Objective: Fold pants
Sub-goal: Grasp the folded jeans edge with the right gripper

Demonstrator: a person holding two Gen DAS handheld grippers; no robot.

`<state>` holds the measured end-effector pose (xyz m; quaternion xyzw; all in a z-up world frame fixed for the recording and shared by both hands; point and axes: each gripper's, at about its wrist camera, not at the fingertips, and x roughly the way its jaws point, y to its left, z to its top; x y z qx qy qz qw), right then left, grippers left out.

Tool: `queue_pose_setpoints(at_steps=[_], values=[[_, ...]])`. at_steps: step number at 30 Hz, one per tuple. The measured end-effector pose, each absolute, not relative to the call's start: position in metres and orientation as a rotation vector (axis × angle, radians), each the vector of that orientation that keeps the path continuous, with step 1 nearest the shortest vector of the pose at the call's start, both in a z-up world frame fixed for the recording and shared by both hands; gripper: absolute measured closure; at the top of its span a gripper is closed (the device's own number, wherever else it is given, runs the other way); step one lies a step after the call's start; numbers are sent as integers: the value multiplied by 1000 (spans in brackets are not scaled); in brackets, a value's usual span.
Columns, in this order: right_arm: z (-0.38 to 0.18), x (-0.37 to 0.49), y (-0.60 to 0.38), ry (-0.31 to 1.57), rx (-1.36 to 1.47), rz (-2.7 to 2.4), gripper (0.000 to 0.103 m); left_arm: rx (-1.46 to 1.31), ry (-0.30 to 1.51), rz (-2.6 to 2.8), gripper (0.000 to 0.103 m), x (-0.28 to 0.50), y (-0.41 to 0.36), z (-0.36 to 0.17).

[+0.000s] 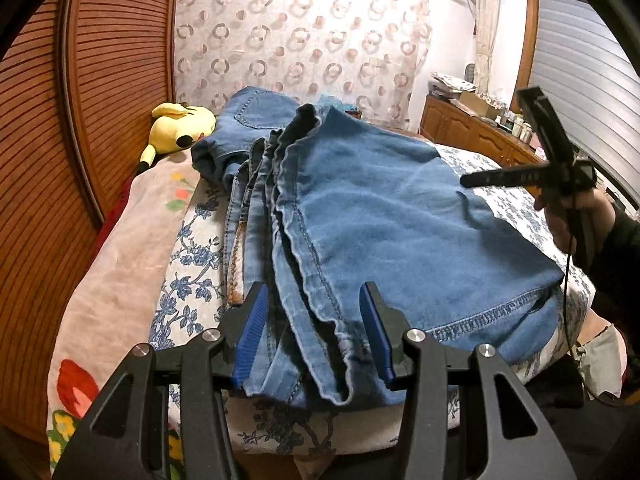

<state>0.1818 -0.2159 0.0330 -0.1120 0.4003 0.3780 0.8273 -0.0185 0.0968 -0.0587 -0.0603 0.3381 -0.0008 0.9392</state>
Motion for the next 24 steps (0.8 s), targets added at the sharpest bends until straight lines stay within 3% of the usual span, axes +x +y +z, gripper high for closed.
queue_pose_setpoints(at_steps=[11, 14, 16, 18, 24], values=[[-1, 191, -202, 918, -190, 863, 43, -114, 704, 7, 55, -11, 94, -61], [-4, 187, -194, 910, -217, 902, 61, -113, 704, 7, 55, -12, 94, -60], [-5, 181, -191, 882, -248, 913, 89, -112, 703, 8, 55, -11, 94, -60], [1, 174, -191, 848, -246, 940, 93, -112, 702, 9, 55, -10, 95, -60], [37, 162, -197, 754, -200, 908, 95, -118, 693, 11, 55, -11, 96, -57]])
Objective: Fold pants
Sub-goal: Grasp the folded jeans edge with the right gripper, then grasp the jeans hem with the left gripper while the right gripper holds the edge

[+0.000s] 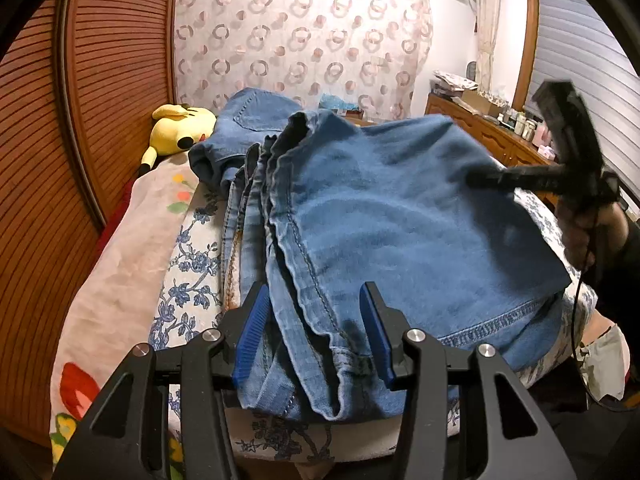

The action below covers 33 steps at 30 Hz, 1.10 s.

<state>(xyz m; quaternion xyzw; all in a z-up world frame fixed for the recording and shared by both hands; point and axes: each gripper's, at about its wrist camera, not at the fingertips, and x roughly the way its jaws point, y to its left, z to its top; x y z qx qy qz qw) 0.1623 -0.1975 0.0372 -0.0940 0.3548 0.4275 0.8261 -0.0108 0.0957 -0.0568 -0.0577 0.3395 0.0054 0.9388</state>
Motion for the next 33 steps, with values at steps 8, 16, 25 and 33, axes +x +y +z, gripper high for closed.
queue_pose_setpoints(at_steps=[8, 16, 25, 33], values=[[72, 149, -210, 641, -211, 899, 96, -112, 671, -1, 55, -4, 89, -47], [82, 173, -272, 654, -183, 745, 96, -79, 653, -44, 55, 10, 73, -37], [38, 227, -397, 763, -116, 448, 96, -54, 629, -132, 55, 43, 39, -23], [9, 238, -430, 787, -91, 449, 95, -74, 611, -233, 34, 72, 3, -11]])
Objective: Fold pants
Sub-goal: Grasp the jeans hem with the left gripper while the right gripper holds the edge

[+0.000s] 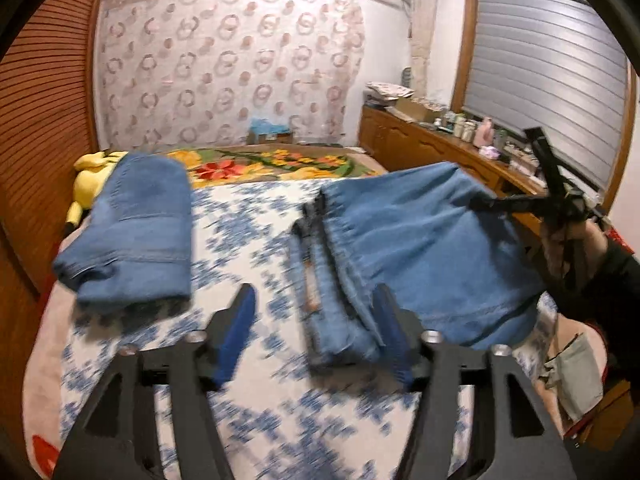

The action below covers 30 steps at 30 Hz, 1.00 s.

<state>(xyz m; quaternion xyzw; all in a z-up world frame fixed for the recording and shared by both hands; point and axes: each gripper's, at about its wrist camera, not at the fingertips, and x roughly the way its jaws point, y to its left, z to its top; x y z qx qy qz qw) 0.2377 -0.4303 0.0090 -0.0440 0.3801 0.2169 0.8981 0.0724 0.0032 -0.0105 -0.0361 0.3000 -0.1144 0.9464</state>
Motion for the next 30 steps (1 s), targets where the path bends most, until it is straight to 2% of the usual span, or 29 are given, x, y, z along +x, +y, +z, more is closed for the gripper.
queue_pose_setpoints(at_steps=[1, 3, 5, 7, 8, 18, 30], values=[[10, 235, -428, 786, -89, 452, 94, -77, 609, -254, 28, 76, -3, -9], [6, 236, -428, 788, -72, 469, 89, -79, 607, -271, 26, 80, -12, -8], [6, 231, -433, 791, -57, 473, 79, -77, 613, -285, 25, 86, -21, -8], [3, 224, -438, 792, -34, 469, 60, -66, 625, -291, 25, 95, -31, -10], [-1, 221, -445, 796, -28, 461, 58, -57, 628, -292, 25, 96, -36, -12], [-21, 144, -463, 799, -21, 418, 57, 23, 679, -337, 25, 97, -81, -36], [-26, 105, -460, 812, 9, 404, 56, 44, 741, -333, 25, 100, -99, -62]])
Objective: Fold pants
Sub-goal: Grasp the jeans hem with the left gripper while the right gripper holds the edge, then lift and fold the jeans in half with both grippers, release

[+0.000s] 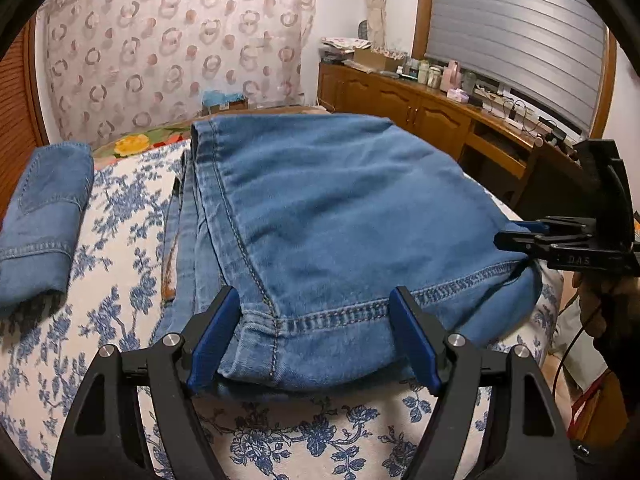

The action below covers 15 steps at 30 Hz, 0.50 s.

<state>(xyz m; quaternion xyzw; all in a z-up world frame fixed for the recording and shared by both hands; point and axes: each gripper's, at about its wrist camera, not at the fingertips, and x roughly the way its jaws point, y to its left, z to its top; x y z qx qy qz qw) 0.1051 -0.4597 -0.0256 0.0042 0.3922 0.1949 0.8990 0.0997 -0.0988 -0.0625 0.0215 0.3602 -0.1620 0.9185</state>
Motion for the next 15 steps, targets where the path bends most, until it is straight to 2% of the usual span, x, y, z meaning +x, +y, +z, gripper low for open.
queue_pose_setpoints(at_steps=[11, 13, 15], values=[[-32, 92, -458, 756, 52, 370, 55, 54, 739, -342, 25, 96, -102, -72], [-33, 91, -458, 756, 70, 388, 66, 54, 742, -344, 25, 97, -103, -73], [-34, 91, -457, 753, 73, 394, 71, 59, 743, -342, 25, 97, -103, -73]])
